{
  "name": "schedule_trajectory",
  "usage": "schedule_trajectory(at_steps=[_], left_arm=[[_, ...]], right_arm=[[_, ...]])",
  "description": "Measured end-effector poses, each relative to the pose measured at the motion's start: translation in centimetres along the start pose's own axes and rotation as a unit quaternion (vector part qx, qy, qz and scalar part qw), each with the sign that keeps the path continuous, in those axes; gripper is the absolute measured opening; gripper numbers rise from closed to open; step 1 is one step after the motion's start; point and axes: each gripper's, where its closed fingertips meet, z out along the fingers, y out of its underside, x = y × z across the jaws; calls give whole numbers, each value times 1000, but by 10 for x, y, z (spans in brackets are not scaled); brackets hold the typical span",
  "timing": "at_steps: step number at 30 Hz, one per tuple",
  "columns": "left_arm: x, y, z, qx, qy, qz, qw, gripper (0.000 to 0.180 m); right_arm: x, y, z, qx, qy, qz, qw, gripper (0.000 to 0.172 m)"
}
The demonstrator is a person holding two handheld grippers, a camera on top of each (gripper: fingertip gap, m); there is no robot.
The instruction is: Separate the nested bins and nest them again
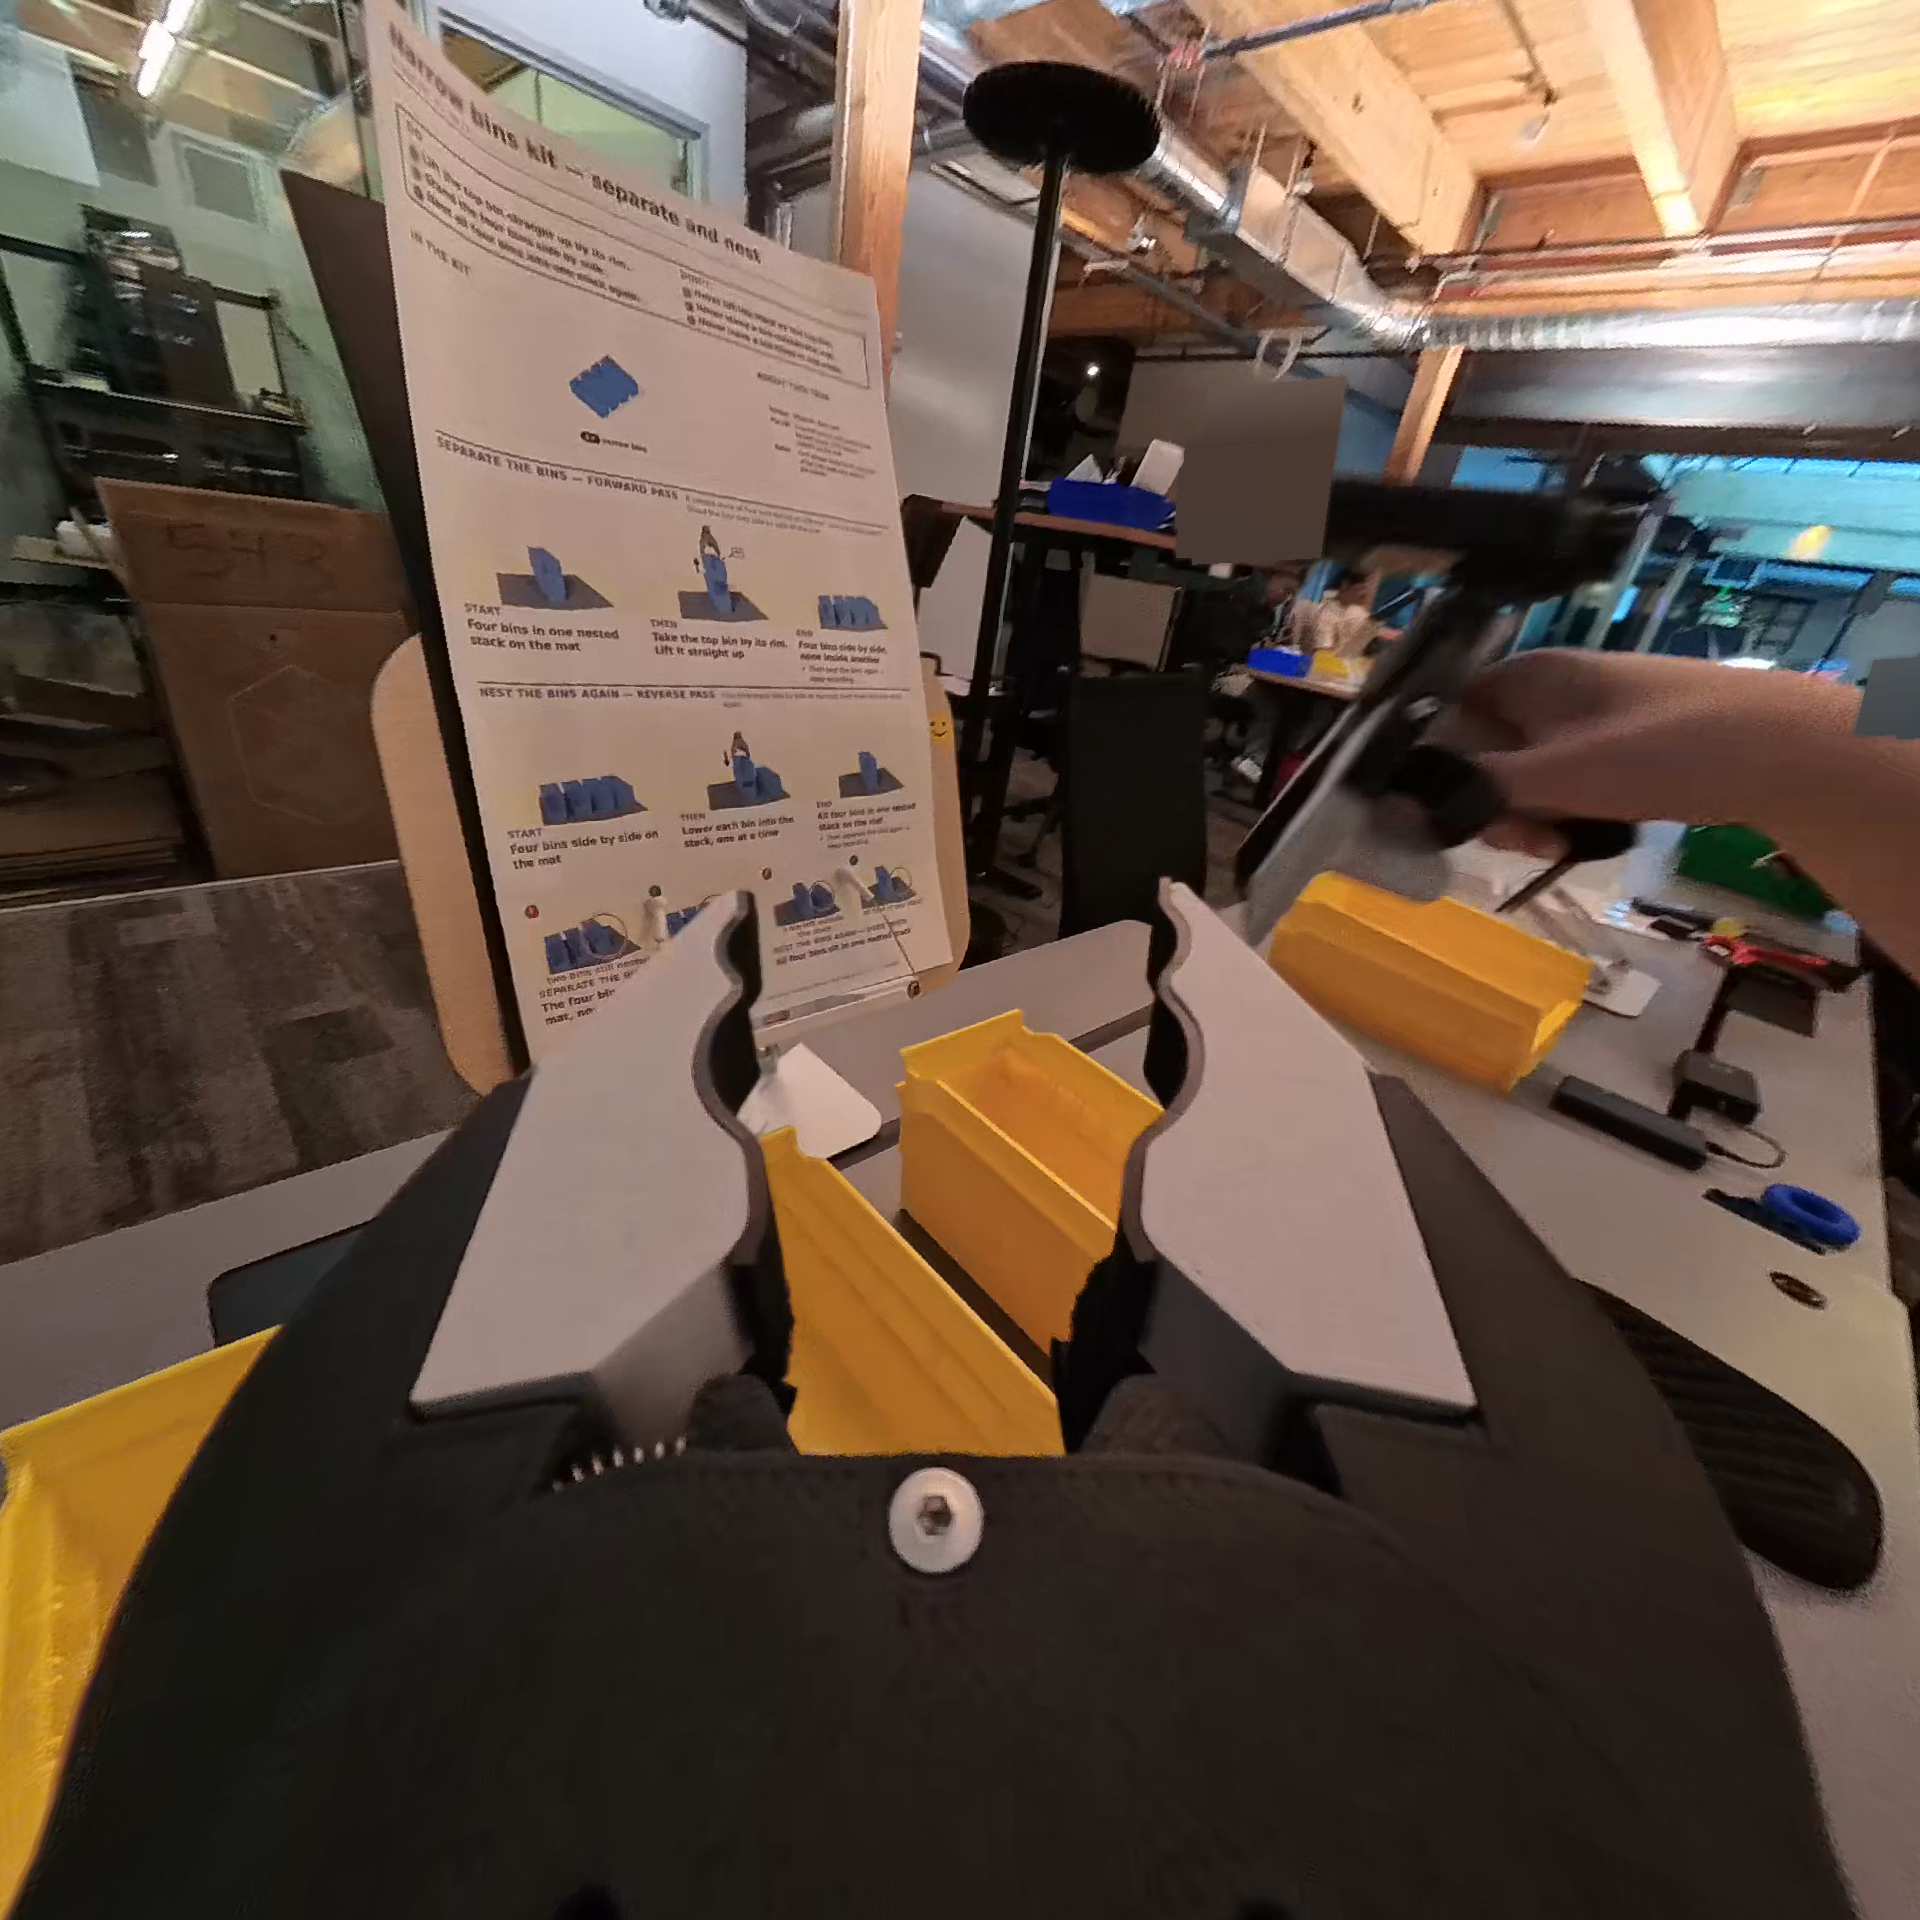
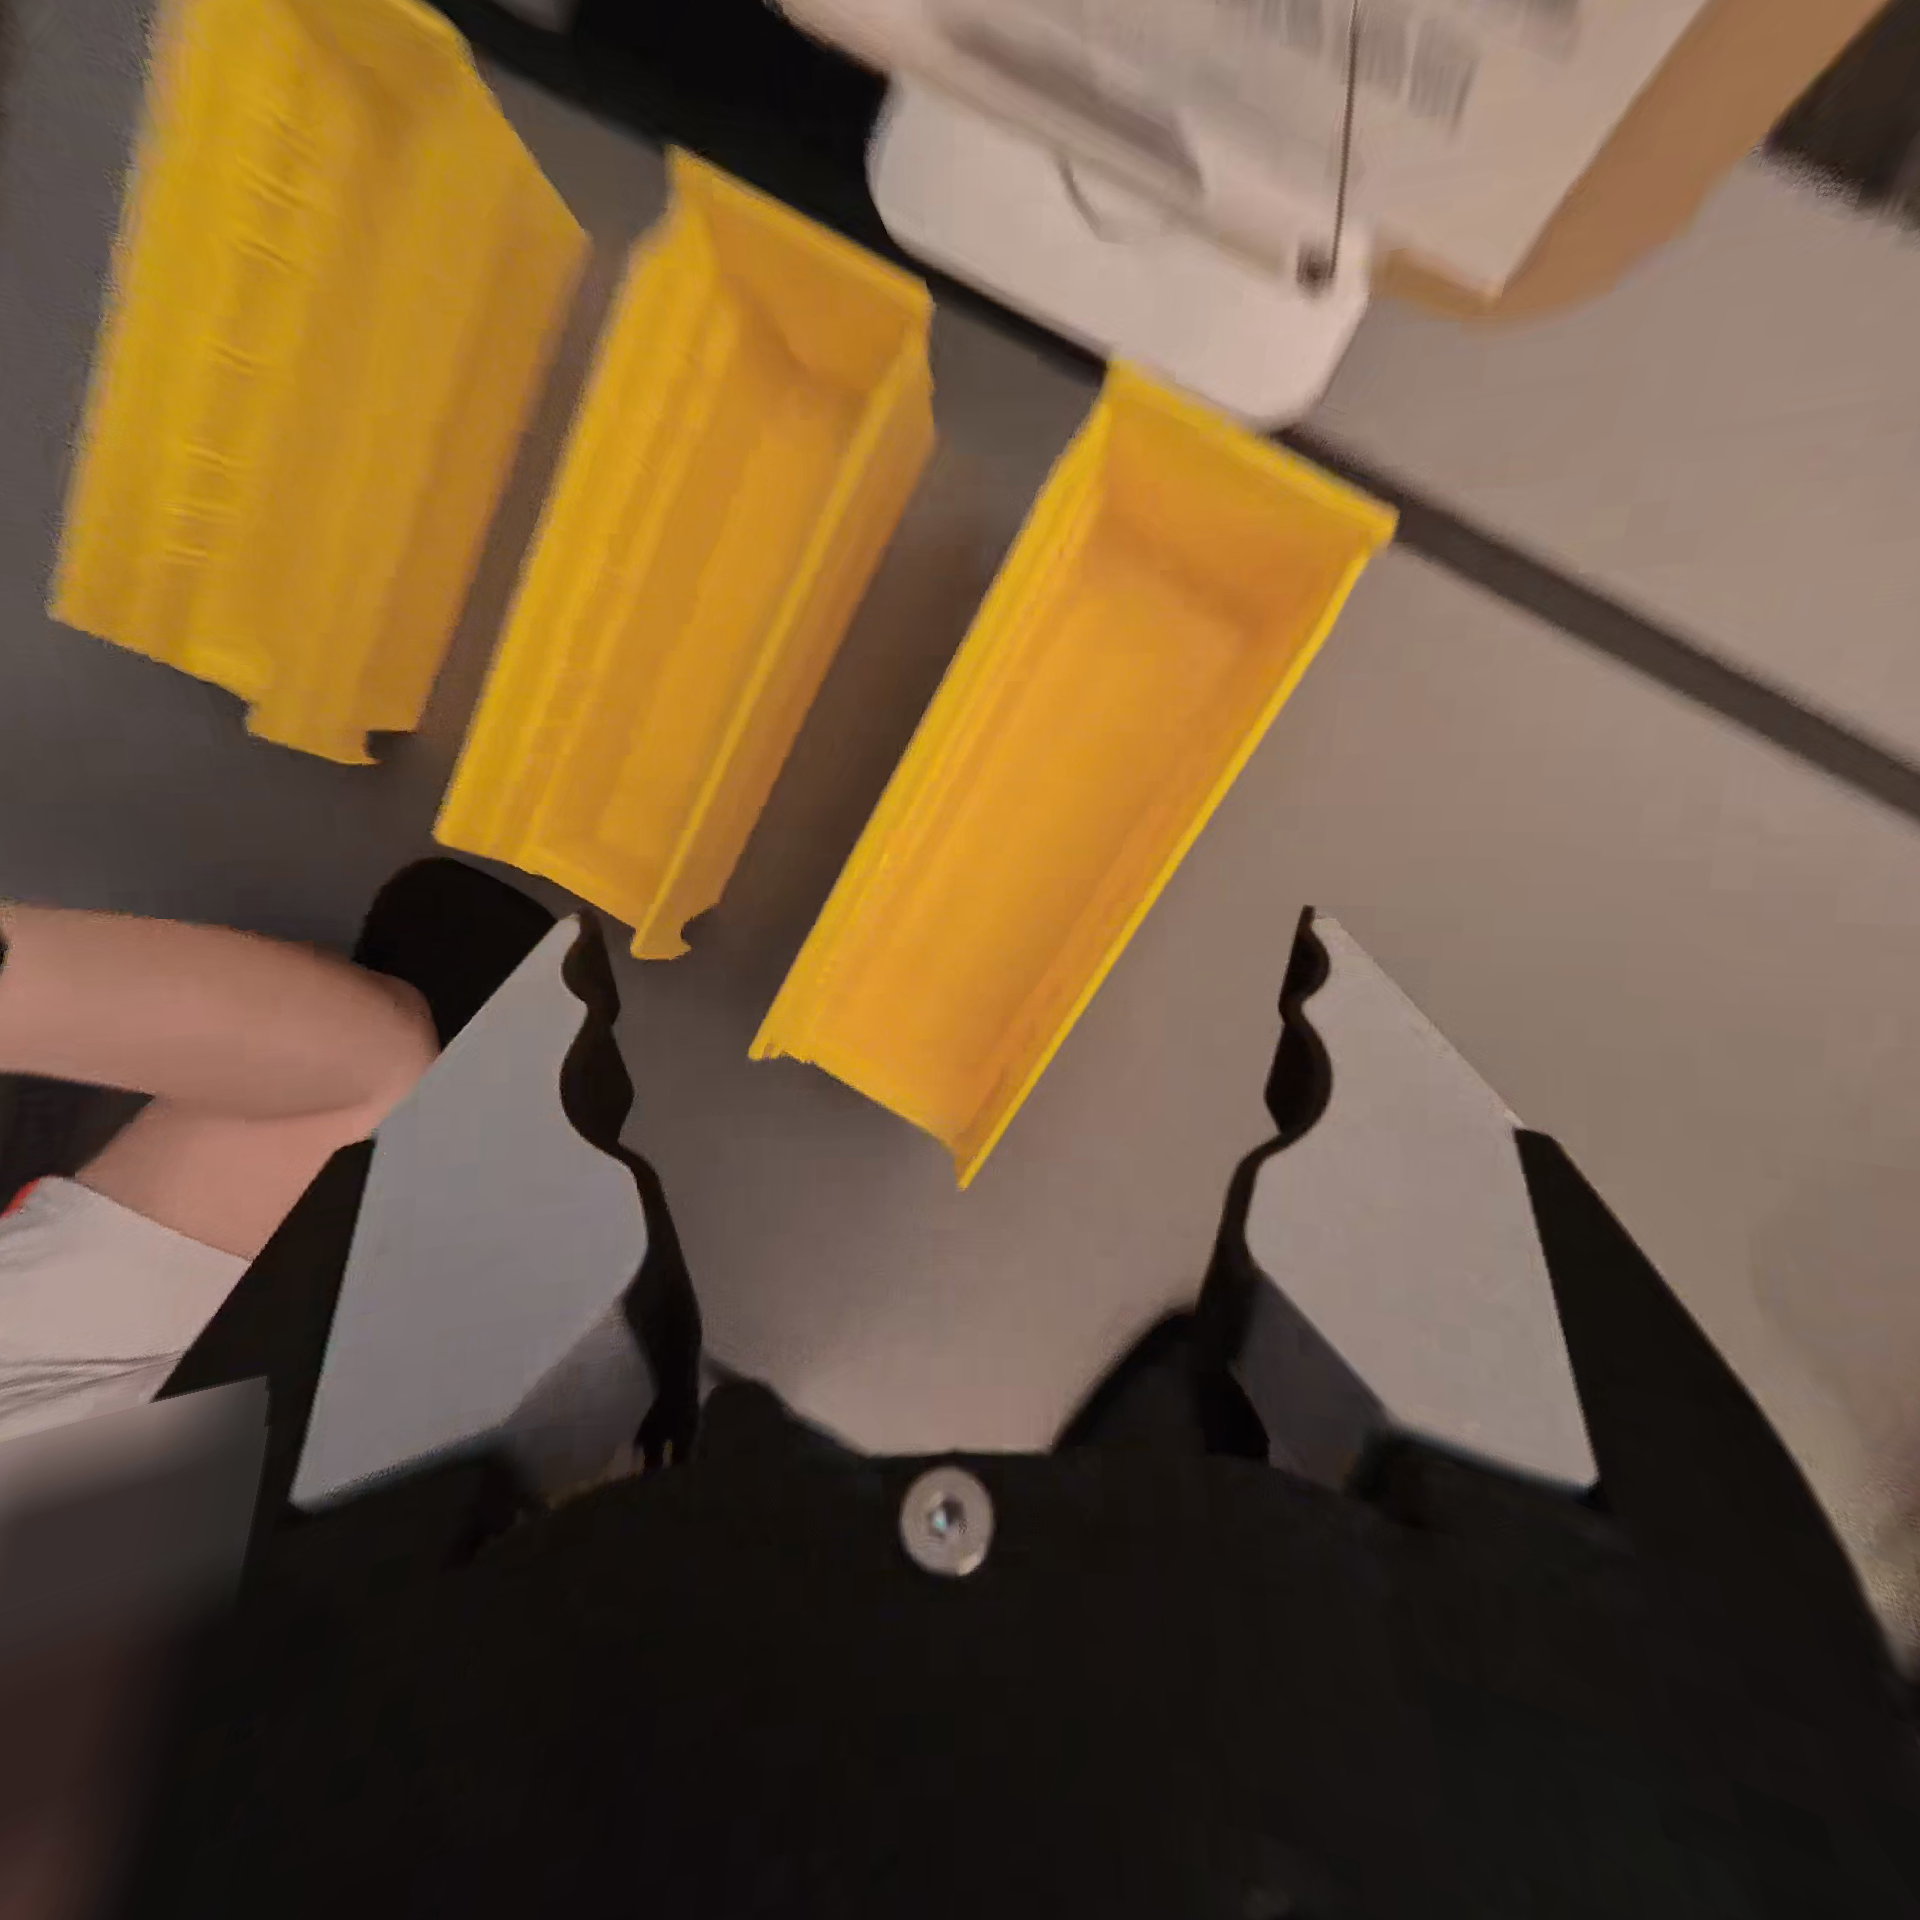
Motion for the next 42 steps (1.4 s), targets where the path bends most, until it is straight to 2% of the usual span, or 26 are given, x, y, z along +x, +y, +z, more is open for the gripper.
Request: schedule_trajectory(at_steps=[2,4,6,8,10,12,14,16,18,20,22,24,27,30,32,37,42], left_arm=[[4,3,7,-9,-16,12,1000,84],[9,13,14,-41,-28,23,999,85],[9,36,20,-104,-51,36,993,87],[1,61,24,-177,-92,52,978,104],[-7,79,29,-216,-132,57,966,113],[-12,102,37,-253,-150,39,955,116],[-11,132,48,-311,-139,23,940,122],[-17,160,57,-370,-146,7,917,130],[-29,183,61,-435,-176,17,883,137],[-36,205,61,-492,-188,41,849,138],[-39,228,55,-557,-199,24,806,147],[-37,244,53,-595,-208,-30,776,148],[-44,252,60,-602,-242,-109,753,155],[-54,259,64,-609,-270,-159,728,158],[-67,264,64,-616,-296,-152,714,158],[-64,288,72,-642,-299,-157,688,158],[-60,310,61,-688,-300,-162,640,157]], right_arm=[[-1,0,-32,108,-21,-44,993,126],[5,8,-61,220,-26,-84,972,126],[23,22,-88,333,6,-115,936,126],[51,41,-112,438,58,-117,889,126],[71,62,-129,508,86,-127,847,125],[91,79,-134,522,82,-115,841,126],[106,87,-141,533,53,-98,839,126],[120,89,-155,562,29,-85,823,126],[137,90,-168,596,28,-73,799,125],[151,88,-173,609,40,-73,789,125],[161,87,-167,607,56,-75,789,124],[169,85,-149,576,79,-83,809,124],[183,84,-132,549,106,-82,825,124],[182,83,-124,540,78,-78,835,124],[181,82,-124,542,54,-73,835,124],[197,86,-128,548,29,-45,835,124],[218,94,-136,560,-1,-4,828,121]])
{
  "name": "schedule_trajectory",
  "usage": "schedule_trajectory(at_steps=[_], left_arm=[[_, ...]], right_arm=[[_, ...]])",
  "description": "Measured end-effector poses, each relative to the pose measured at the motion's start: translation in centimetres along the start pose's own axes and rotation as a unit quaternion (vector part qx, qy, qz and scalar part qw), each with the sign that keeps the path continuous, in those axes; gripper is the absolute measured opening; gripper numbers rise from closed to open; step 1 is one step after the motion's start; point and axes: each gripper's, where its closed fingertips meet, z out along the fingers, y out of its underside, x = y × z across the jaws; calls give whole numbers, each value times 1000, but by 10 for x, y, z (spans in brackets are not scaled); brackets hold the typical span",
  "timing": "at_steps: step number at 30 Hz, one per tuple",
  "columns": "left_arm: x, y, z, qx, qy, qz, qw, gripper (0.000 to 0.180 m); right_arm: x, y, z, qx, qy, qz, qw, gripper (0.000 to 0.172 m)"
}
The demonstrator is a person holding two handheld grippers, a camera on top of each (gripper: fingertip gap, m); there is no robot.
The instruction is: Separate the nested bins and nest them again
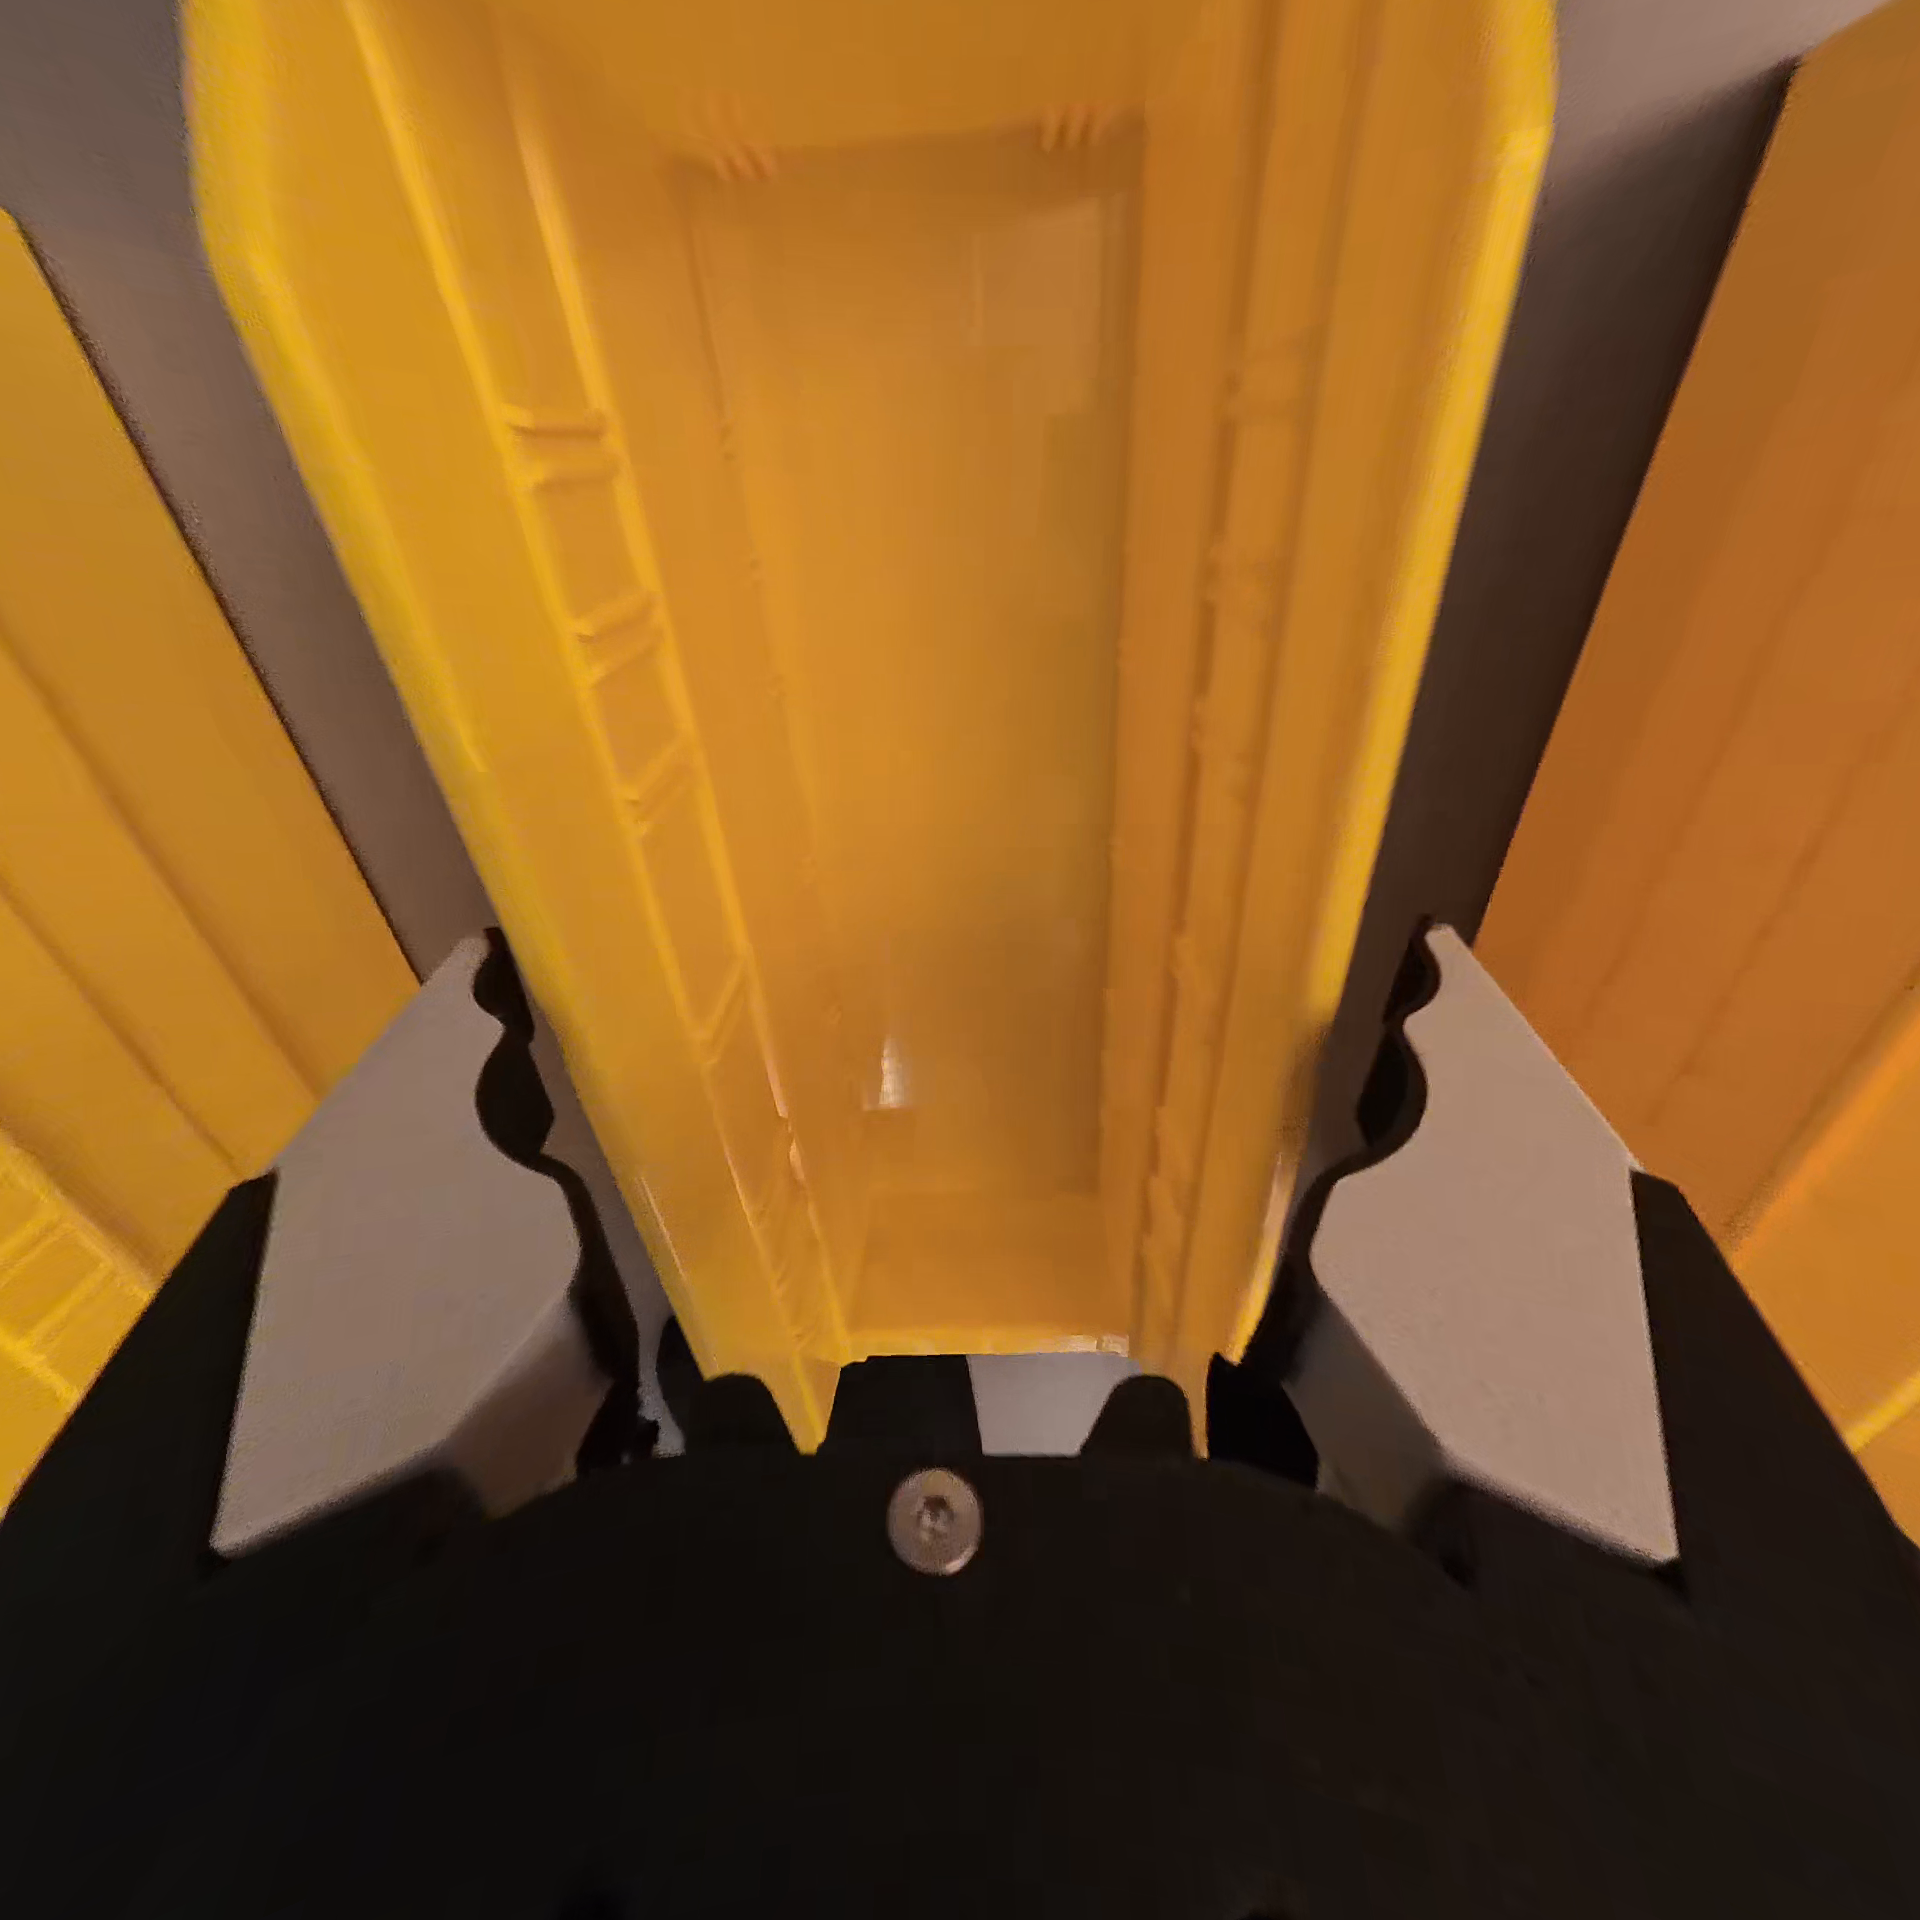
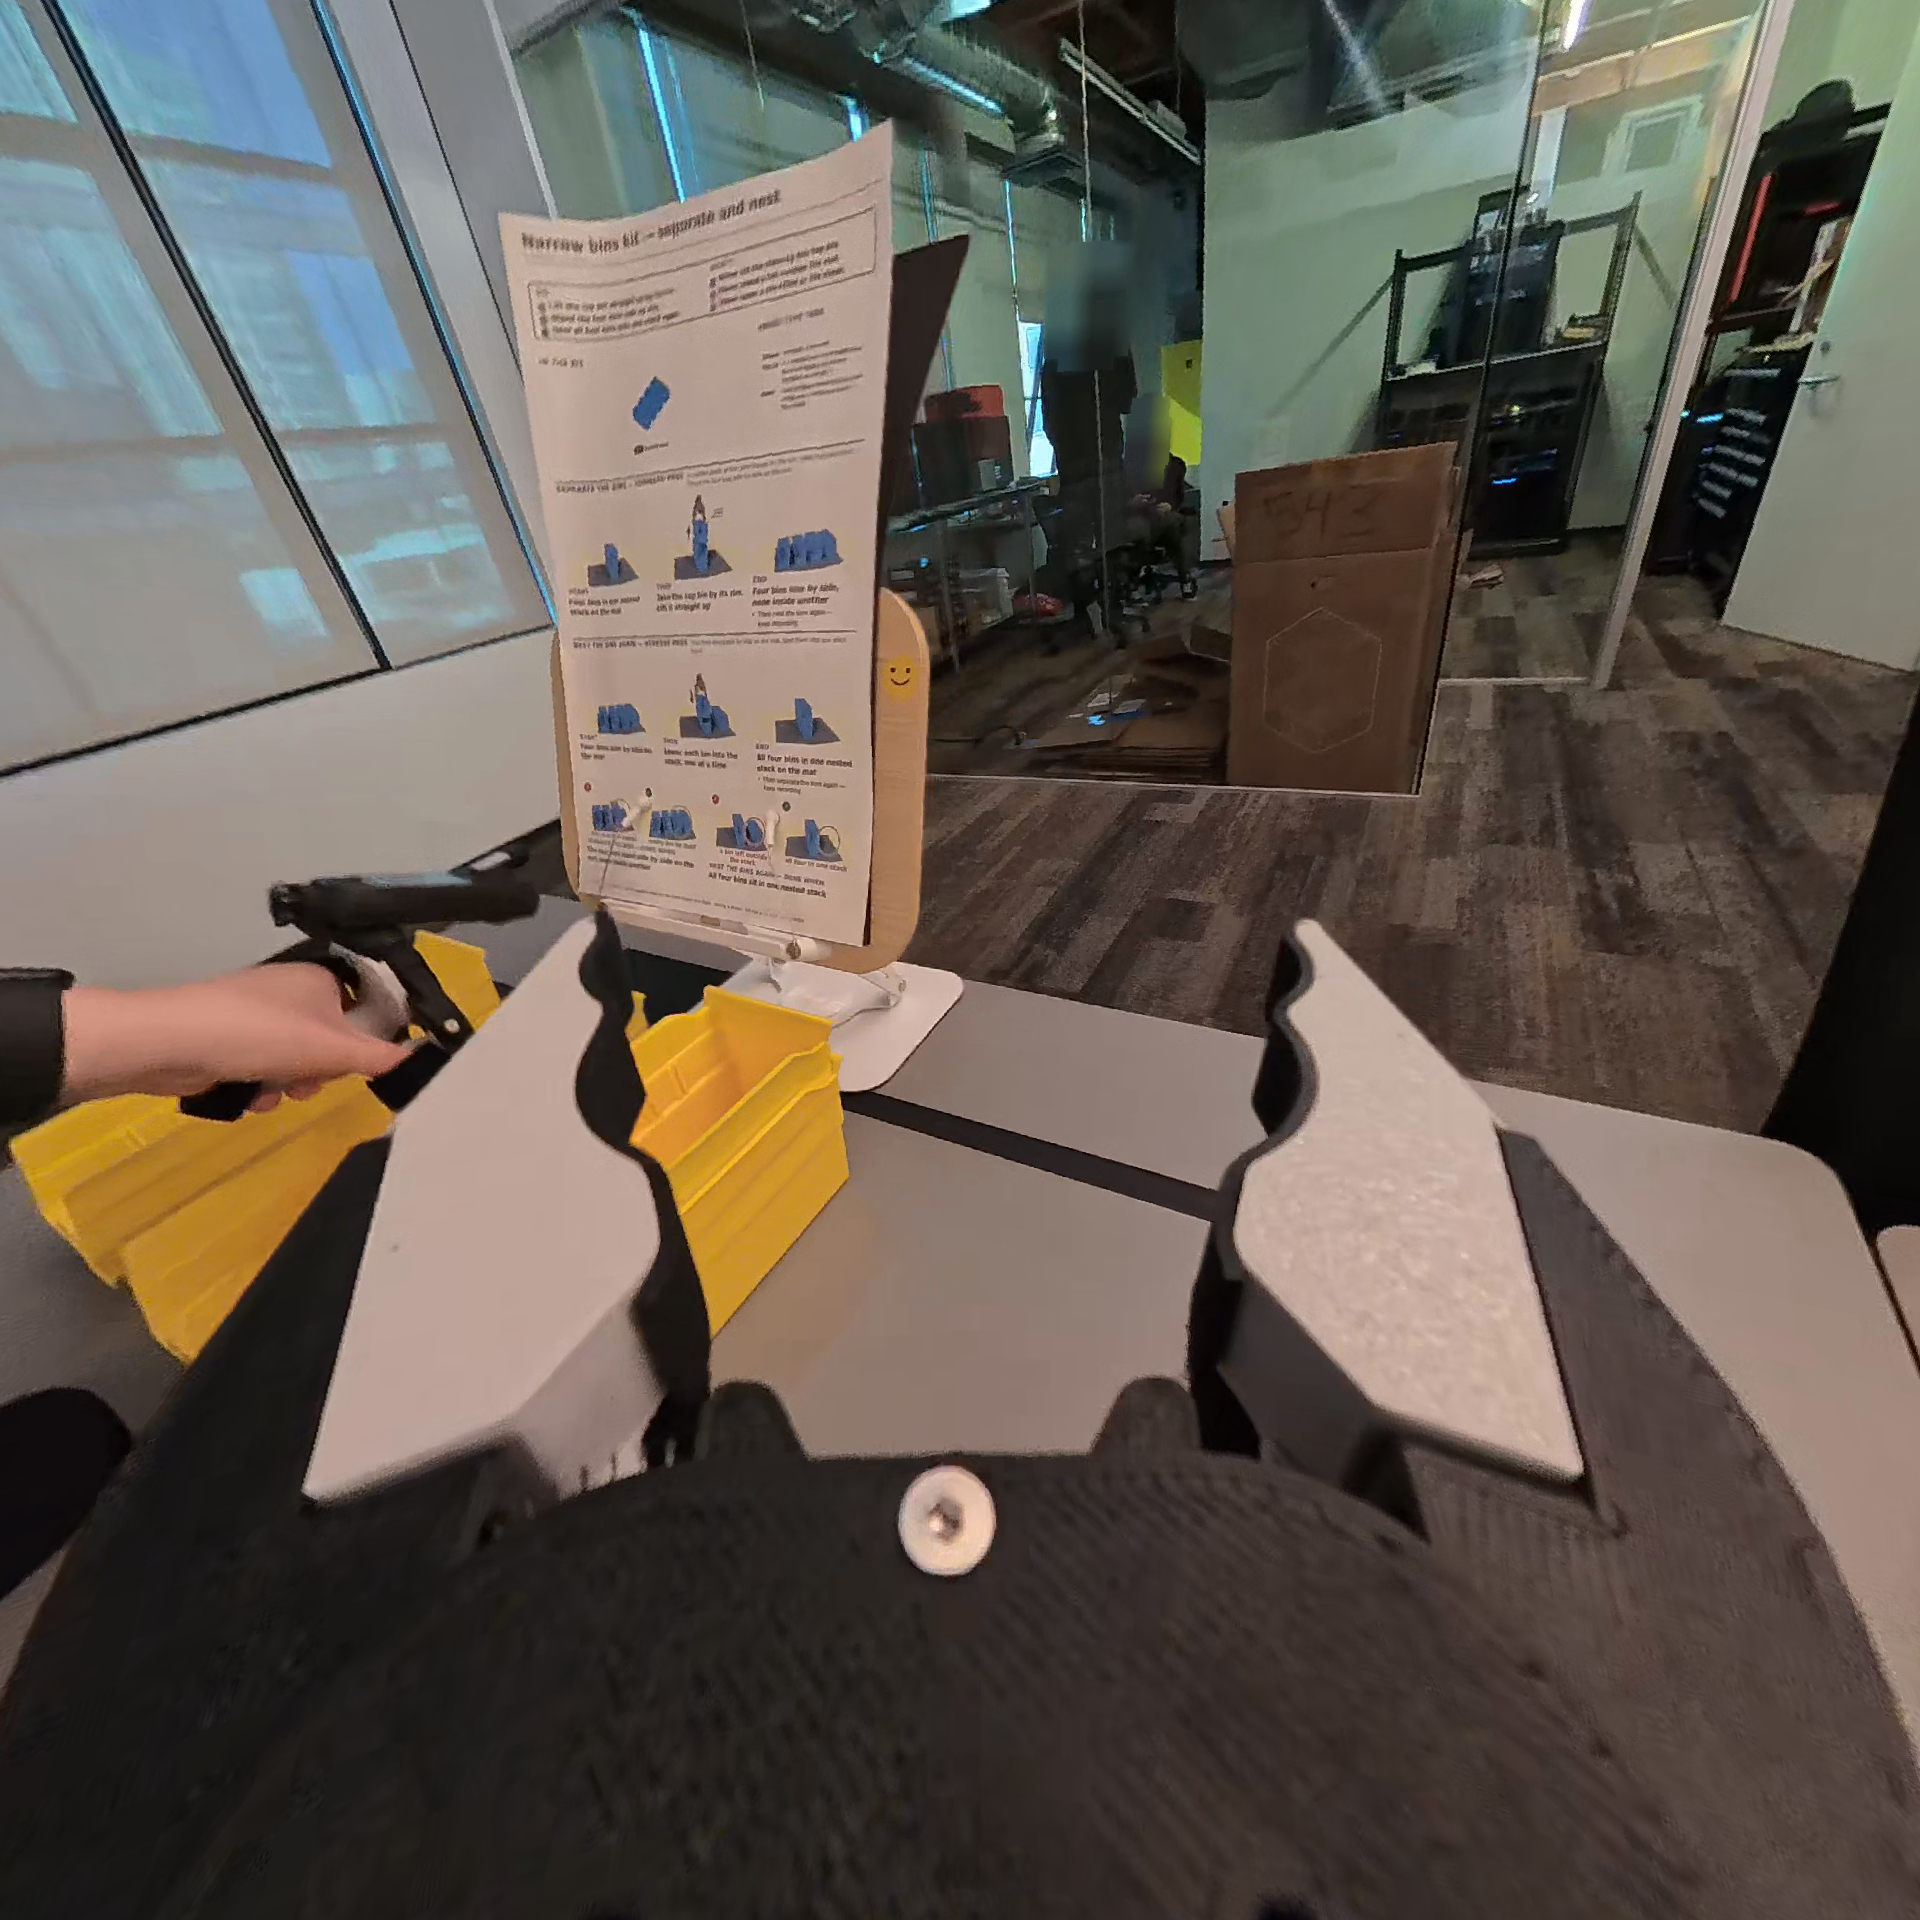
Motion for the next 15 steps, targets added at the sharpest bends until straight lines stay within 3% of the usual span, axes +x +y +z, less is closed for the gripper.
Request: schedule_trajectory(at_steps=[8,15], left_arm=[[-4,6,5,-42,-26,-6,999,149],[-6,5,-3,-36,-23,-16,999,136]], right_arm=[[16,-15,-18,48,-29,91,994,114],[10,-10,-13,30,-33,76,996,113]])
